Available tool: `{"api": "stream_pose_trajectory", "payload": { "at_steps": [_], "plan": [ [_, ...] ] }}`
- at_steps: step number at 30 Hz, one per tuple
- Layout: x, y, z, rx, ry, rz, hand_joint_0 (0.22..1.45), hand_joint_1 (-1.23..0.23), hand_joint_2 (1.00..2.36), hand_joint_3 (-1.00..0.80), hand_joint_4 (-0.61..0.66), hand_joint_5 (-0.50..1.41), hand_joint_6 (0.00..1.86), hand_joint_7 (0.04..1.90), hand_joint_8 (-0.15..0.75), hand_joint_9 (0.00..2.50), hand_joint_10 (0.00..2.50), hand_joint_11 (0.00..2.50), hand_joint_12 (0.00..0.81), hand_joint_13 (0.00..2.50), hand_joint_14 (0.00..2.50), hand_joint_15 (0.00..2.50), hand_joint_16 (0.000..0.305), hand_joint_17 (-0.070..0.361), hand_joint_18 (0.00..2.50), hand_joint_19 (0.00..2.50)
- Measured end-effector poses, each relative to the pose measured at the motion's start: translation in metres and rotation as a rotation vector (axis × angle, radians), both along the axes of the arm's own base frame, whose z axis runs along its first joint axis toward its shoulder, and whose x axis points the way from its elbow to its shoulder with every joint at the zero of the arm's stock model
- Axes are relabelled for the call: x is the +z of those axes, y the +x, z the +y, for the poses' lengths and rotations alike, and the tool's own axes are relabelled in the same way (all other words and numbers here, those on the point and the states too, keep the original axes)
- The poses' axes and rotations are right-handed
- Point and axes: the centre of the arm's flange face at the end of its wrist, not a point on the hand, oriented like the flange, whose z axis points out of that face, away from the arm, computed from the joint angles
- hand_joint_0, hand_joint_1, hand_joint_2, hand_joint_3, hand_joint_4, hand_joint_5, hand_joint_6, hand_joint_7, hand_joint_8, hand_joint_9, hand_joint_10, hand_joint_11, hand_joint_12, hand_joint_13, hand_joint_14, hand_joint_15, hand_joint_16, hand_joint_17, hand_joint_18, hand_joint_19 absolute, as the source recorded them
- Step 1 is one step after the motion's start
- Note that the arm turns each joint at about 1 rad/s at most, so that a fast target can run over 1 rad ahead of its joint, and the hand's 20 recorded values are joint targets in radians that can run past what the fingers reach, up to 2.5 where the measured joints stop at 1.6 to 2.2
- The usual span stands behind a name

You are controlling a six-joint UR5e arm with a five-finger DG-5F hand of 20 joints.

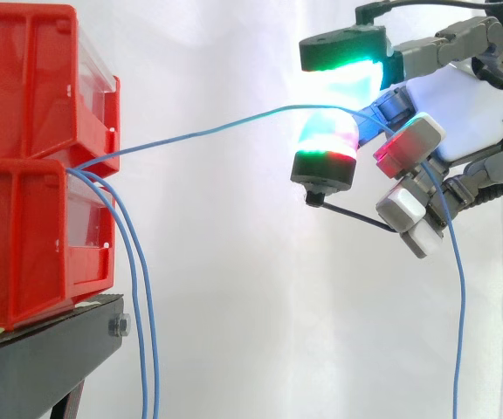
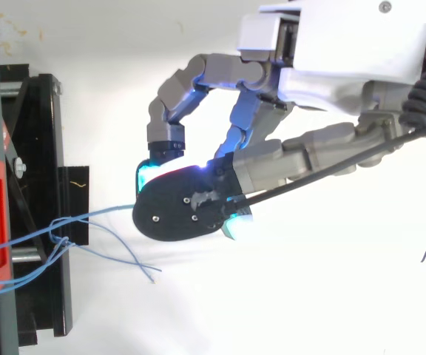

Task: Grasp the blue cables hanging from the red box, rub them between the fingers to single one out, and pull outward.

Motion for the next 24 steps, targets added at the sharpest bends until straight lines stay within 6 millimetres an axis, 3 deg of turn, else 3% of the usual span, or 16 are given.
{"api": "stream_pose_trajectory", "payload": {
  "at_steps": [13,21,24],
  "plan": [
    [-0.0004,-0.0001,-0.0005,-0.003,0.0,0.0,0.58,-0.75,1.01,-0.35,0.14,-0.18,0.91,0.92,0.33,1.24,0.02,0.99,0.415,0.98,0.02,0.63,0.053,0.119,0.79,0.56],
    [-0.0006,-0.0001,-0.0005,-0.004,0.003,0.0,0.53,-0.65,1.0,-0.47,0.15,-0.17,0.9,0.92,0.344,1.28,0.02,0.98,0.432,0.99,0.02,0.63,0.055,0.123,0.8,0.56],
    [-0.0005,-0.0001,-0.0004,-0.004,0.004,0.0,0.53,-0.69,1.0,-0.49,0.16,-0.17,0.9,0.92,0.346,1.28,0.02,0.98,0.435,0.99,0.02,0.62,0.055,0.124,0.8,0.56]
  ]
}}
